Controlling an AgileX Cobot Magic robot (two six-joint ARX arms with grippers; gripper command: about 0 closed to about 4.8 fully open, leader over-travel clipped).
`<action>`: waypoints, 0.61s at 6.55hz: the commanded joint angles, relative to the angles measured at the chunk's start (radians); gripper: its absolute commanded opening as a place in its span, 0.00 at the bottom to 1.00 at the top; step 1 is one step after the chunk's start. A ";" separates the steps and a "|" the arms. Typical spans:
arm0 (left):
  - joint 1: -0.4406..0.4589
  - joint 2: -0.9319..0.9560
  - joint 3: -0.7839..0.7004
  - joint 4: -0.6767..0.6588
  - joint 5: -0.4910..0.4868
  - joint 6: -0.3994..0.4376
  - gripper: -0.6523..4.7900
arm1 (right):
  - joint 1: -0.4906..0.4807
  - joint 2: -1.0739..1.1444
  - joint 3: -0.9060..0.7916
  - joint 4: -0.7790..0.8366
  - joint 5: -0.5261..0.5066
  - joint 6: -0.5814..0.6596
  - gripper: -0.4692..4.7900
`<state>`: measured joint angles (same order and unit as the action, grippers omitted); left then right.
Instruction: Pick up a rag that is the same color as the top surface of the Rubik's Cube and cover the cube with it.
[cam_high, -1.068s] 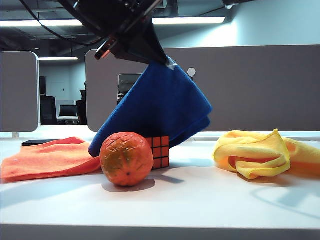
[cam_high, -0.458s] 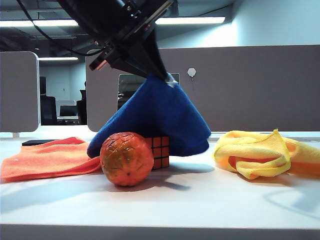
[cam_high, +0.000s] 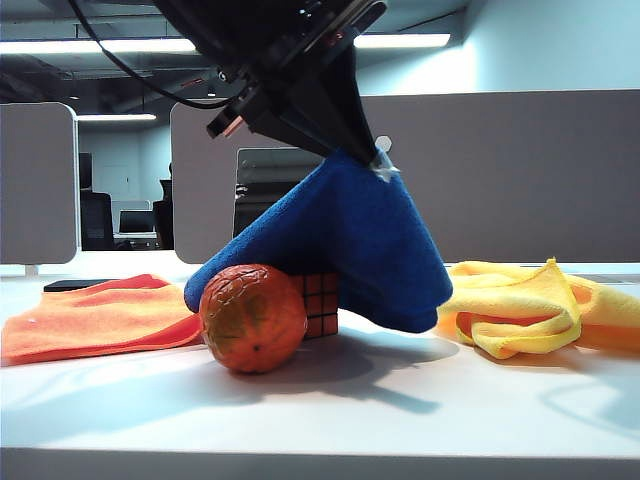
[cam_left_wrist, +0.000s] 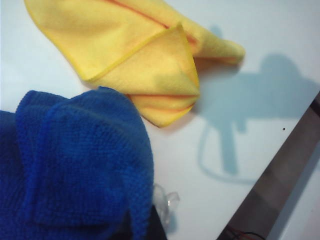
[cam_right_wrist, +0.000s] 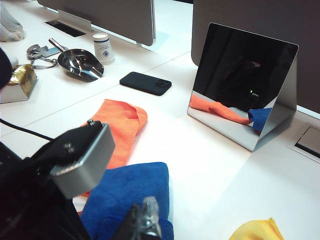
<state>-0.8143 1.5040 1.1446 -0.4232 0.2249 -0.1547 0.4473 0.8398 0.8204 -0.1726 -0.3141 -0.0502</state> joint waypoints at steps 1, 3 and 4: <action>-0.004 -0.003 0.002 0.027 -0.060 -0.003 0.11 | 0.000 -0.019 0.003 0.011 -0.003 -0.002 0.08; -0.005 0.039 0.002 0.067 -0.063 -0.022 0.83 | 0.000 -0.026 0.003 -0.013 -0.003 -0.003 0.08; -0.005 0.041 0.002 0.071 -0.064 -0.022 0.97 | 0.000 -0.028 0.003 -0.014 -0.003 -0.003 0.08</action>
<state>-0.8177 1.5448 1.1446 -0.3698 0.1566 -0.1719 0.4477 0.8177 0.8204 -0.1974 -0.3145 -0.0502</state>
